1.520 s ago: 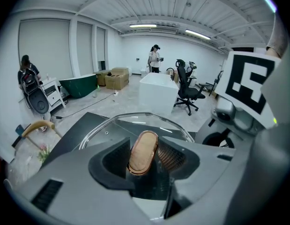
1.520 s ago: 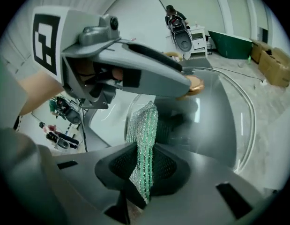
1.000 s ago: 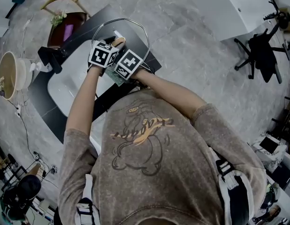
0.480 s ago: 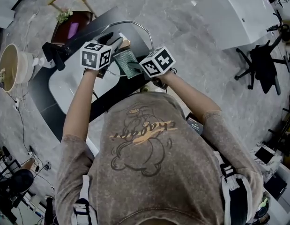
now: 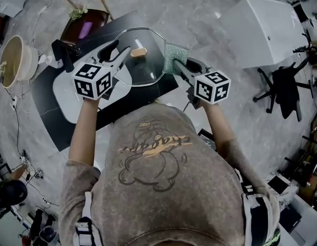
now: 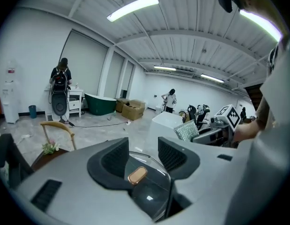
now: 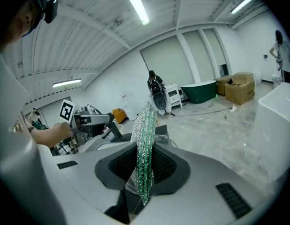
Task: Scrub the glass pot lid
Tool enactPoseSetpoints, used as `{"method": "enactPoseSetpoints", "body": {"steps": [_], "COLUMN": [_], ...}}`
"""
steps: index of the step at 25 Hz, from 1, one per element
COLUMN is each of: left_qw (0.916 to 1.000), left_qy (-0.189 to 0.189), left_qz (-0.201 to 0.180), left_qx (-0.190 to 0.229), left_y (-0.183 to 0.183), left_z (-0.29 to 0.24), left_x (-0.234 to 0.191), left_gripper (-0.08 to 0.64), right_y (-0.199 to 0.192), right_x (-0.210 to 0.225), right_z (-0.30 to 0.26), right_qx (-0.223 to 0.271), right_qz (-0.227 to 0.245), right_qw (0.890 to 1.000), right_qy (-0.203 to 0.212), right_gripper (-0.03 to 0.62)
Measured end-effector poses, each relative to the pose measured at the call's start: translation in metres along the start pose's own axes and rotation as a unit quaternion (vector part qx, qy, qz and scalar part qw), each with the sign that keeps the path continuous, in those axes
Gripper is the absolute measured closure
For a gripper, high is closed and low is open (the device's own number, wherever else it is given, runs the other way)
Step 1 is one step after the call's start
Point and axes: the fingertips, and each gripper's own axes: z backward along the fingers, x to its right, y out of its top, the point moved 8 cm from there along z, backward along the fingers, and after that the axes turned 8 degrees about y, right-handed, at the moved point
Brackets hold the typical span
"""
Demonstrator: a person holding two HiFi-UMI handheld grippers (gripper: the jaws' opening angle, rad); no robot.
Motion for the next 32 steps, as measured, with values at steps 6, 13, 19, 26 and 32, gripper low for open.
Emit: {"method": "enactPoseSetpoints", "body": {"steps": [6, 13, 19, 26, 32], "left_qw": [0.998, 0.9878, 0.9836, 0.9839, 0.9826], "left_qy": [0.042, 0.084, 0.105, 0.124, 0.132], "left_qz": [0.017, -0.015, -0.013, -0.006, 0.004], "left_qx": [0.046, 0.13, 0.146, 0.129, 0.131], "left_y": [-0.009, -0.024, -0.039, -0.06, -0.073], "left_z": [0.026, 0.025, 0.02, 0.014, 0.008], "left_x": [0.003, 0.02, 0.02, 0.018, 0.018], "left_gripper": [0.368, 0.502, 0.551, 0.551, 0.551], "right_y": [0.002, -0.012, -0.017, -0.023, -0.034], "right_x": [-0.007, -0.016, -0.024, -0.019, -0.013], "right_z": [0.025, 0.017, 0.002, -0.011, -0.018], "right_qx": [0.091, 0.157, 0.163, 0.165, 0.158], "right_qz": [0.025, 0.074, 0.12, 0.136, 0.133], "right_qw": [0.994, 0.981, 0.975, 0.972, 0.973], "right_qy": [-0.054, -0.085, -0.091, -0.1, -0.104], "right_gripper": [0.505, 0.505, 0.506, 0.506, 0.506]}}
